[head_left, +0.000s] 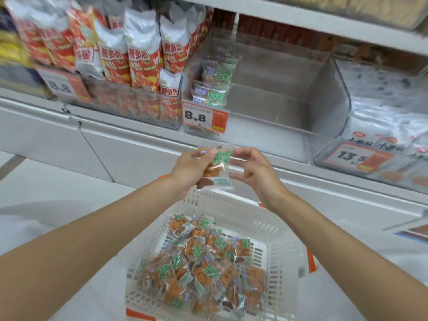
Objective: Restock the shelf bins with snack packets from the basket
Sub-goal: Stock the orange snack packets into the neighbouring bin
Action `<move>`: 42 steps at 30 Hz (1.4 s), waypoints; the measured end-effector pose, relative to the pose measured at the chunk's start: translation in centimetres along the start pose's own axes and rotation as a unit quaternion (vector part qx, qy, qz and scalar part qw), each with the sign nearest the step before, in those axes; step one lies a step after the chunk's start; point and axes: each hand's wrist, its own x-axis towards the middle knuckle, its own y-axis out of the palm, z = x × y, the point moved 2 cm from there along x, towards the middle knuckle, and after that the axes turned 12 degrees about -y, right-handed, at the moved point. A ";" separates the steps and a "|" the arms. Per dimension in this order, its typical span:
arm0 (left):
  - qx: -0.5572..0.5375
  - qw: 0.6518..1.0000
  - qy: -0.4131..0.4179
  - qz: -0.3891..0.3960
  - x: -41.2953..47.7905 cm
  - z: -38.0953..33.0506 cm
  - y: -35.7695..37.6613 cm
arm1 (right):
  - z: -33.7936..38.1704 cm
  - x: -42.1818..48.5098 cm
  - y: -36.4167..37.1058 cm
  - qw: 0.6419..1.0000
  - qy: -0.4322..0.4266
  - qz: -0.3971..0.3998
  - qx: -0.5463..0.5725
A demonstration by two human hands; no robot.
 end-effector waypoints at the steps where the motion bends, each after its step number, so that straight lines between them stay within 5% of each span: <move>1: 0.012 0.999 0.041 -0.005 -0.2 -0.2 0.2 | 0.0 0.3 0.1 1.000 0.027 -0.005 0.012; 5: 0.076 0.986 0.147 -0.008 -1.9 -0.1 1.4 | 0.0 0.2 1.6 0.984 -0.018 0.028 -0.175; 9: 0.113 0.968 0.214 -0.064 -2.4 0.4 1.6 | -1.5 0.4 2.7 0.951 -0.112 -0.046 -0.283; 13: 0.136 0.942 0.269 -0.151 -2.1 0.1 1.6 | -1.3 0.4 2.7 0.952 -0.151 -0.087 -0.253; 18: 0.146 0.930 0.292 -0.168 -1.6 -0.1 1.9 | -0.7 0.5 2.8 0.966 -0.146 -0.090 -0.194; 25: 0.188 0.908 0.358 -0.106 -1.3 -6.7 1.6 | 3.5 2.2 0.8 0.987 -0.110 0.004 -0.120; 33: 0.195 0.895 0.396 -0.057 3.2 -18.7 5.0 | 10.0 10.3 -4.0 0.967 -0.182 -0.066 -0.165; 42: 0.426 0.829 0.347 -0.106 14.1 -25.1 7.1 | 6.5 22.8 -7.9 0.978 -0.085 -0.112 -0.156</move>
